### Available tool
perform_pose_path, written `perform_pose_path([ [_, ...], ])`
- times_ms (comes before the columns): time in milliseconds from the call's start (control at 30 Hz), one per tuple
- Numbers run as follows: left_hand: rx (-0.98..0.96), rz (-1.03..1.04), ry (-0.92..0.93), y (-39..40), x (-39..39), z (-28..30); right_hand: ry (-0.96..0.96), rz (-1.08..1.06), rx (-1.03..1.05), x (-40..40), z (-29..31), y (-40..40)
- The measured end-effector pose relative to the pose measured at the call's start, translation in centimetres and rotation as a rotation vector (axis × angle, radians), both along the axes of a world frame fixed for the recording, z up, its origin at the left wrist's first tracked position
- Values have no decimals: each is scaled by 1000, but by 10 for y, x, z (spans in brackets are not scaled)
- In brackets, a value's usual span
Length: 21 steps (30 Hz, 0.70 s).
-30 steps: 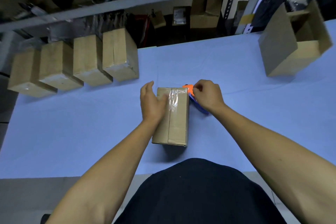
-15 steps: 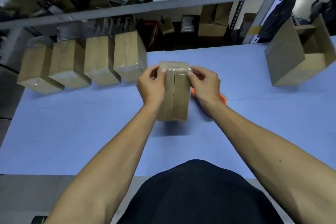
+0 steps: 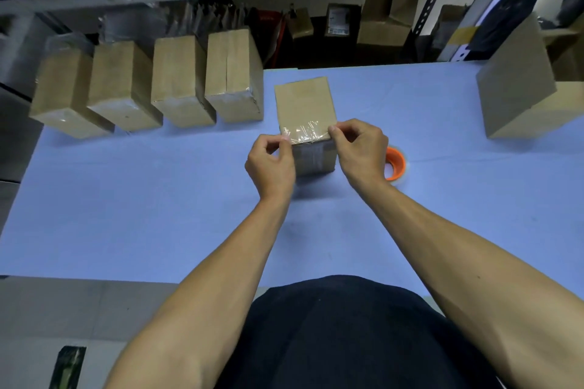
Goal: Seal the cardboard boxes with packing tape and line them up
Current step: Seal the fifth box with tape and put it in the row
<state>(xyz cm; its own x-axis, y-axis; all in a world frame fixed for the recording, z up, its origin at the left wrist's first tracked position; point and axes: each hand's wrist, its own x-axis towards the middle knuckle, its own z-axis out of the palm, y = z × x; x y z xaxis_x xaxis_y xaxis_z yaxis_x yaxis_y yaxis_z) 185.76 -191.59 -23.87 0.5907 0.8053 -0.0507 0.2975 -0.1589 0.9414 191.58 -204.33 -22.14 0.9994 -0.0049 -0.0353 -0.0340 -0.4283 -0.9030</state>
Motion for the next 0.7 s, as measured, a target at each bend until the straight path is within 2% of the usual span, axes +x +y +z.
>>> perform_pose_path([
  [133, -51, 15, 9, -1, 4, 0, 33, -39, 65, -1, -3, -1],
  [200, -148, -7, -12, 3, 6, -1, 97, -60, 147, 3, -4, -5],
  [367, -371, -155, -3, 11, 13, -6, 123, 16, 182, 11, -7, -4],
  [533, -282, -392, 63, 2, 17, -11, 177, 115, 127, 3, -14, 14],
  [700, -138, -298, 151, 1, 20, -16, 173, 65, 135, 4, -18, 14],
])
